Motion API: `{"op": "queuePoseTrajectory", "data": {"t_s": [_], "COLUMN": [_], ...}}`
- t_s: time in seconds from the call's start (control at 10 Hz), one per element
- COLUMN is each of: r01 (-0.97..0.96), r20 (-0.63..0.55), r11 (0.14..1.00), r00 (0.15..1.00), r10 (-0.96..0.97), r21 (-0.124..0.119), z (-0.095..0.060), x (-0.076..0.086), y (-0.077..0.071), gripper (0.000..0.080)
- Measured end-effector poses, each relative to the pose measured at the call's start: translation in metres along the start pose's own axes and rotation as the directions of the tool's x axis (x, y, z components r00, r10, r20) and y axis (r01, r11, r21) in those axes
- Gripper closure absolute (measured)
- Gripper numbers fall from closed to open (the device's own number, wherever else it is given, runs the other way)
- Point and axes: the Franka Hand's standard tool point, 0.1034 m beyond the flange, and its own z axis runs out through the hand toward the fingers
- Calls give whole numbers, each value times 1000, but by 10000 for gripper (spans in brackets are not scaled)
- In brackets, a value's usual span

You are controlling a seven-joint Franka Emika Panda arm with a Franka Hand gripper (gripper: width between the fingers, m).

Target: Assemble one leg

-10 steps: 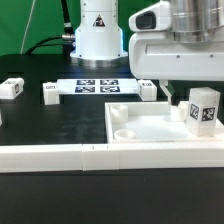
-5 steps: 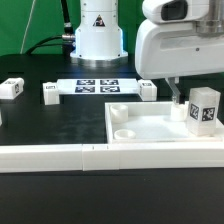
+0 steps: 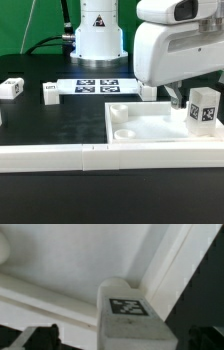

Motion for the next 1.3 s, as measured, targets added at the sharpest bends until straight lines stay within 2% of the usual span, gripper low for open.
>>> {"op": "queuePoseTrajectory", "data": {"t_s": [0.1, 0.2, 0.3, 0.6, 0.7, 0.9, 1.3], "r01": [0, 0, -8, -29, -170, -423, -795], "r20": [0, 0, 0, 0, -1, -18, 2], "r11": [1000, 1000, 1000, 1000, 985, 906, 604], "r00": [1000, 1000, 1000, 1000, 985, 906, 605], "r10": [0, 0, 8, 29, 170, 423, 796], "r21": [0, 0, 0, 0, 9, 29, 57], "z": [0, 0, 0, 0, 0, 1, 1], "x": [0, 0, 0, 0, 0, 1, 2], "y": [0, 0, 1, 1, 0, 1, 1], "gripper": [269, 407, 510, 509, 509, 509, 509]}}
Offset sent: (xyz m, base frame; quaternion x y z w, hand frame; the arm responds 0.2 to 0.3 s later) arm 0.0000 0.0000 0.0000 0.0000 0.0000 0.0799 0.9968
